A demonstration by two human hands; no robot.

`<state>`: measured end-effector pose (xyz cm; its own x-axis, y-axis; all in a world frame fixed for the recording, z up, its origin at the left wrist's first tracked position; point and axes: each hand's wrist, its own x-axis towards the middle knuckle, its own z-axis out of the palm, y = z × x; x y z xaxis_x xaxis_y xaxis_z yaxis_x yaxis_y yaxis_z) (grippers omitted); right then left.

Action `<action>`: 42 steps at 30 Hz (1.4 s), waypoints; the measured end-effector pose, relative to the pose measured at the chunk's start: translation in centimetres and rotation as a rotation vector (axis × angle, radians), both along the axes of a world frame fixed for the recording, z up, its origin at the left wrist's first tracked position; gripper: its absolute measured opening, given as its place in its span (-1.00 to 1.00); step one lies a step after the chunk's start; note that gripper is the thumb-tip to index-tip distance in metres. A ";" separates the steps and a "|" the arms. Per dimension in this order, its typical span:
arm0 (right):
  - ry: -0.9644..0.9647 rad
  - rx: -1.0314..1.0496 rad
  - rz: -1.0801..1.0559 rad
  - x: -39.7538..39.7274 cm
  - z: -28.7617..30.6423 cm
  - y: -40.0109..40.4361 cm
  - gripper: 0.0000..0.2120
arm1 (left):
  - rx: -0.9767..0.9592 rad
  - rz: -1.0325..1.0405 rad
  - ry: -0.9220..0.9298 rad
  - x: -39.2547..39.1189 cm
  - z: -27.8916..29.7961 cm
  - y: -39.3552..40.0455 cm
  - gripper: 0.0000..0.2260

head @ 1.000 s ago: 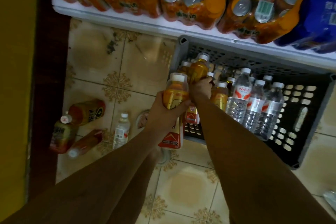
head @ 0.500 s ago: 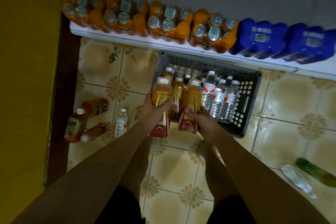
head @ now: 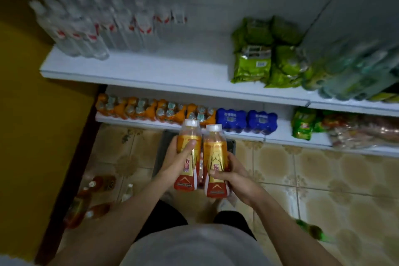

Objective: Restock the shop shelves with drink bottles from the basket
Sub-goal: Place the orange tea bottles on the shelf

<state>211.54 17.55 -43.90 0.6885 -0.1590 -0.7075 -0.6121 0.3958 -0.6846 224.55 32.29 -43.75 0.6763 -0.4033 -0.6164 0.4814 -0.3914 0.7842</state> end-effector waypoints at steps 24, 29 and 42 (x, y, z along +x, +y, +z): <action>-0.560 -0.576 -0.377 7.8 30.0 -5.2 -0.33 | -0.565 -0.332 -0.572 10.6 33.2 -9.1 -0.46; -0.599 -0.630 -0.424 10.0 32.7 -10.6 -0.30 | -0.562 -0.331 -0.674 12.8 35.6 -13.9 -0.40; -0.628 -0.689 -0.427 17.7 35.4 -33.1 -0.37 | -0.461 -0.170 -0.724 17.3 36.6 -25.0 -0.50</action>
